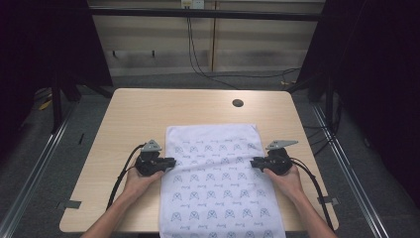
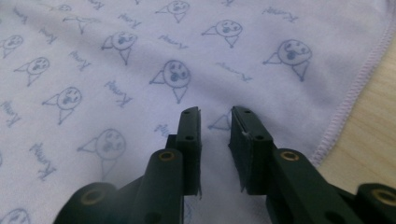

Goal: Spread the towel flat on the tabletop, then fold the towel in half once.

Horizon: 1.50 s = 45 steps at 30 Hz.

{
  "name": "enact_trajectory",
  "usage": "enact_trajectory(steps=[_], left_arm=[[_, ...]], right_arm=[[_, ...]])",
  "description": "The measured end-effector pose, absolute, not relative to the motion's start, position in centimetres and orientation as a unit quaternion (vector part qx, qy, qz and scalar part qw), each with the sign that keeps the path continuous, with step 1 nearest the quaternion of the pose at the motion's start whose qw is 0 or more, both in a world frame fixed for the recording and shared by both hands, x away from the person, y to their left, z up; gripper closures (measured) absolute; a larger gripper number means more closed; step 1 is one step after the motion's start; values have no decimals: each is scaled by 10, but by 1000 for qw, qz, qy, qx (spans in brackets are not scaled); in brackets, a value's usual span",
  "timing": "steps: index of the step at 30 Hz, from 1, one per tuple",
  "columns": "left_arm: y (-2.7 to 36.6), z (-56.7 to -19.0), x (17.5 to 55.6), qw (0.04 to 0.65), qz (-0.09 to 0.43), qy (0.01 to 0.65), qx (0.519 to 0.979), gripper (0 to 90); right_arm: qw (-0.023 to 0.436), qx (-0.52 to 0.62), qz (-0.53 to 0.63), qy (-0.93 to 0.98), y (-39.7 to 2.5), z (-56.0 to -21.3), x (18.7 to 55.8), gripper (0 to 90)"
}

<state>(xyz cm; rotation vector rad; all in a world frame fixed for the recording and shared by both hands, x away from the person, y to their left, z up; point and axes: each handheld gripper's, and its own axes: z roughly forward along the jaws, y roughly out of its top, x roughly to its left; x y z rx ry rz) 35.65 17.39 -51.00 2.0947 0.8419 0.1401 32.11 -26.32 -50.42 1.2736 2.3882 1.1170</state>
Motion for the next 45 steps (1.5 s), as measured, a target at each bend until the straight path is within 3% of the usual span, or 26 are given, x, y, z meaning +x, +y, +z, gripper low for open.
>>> enact_trajectory(steps=[3,6,16,35,39,42,45], left_arm=[[175,-510,358,426,52,335,839,883],[175,-510,359,426,48,335,839,884],[171,-506,345,413,28,310,856,887],[184,-498,271,388,-26,282,877,883],[188,-496,259,384,-40,271,882,833],[189,-495,259,383,-42,264,884,770],[189,-492,267,395,-36,275,876,734]], right_arm=[[113,439,374,809,-265,-505,322,868],[110,441,373,809,-266,-504,322,892],[83,434,365,819,-276,-500,281,898],[48,412,357,837,-271,-495,227,884],[29,407,351,843,-267,-493,212,874],[45,400,355,843,-268,-486,205,795],[62,401,395,824,-277,-476,209,791]])
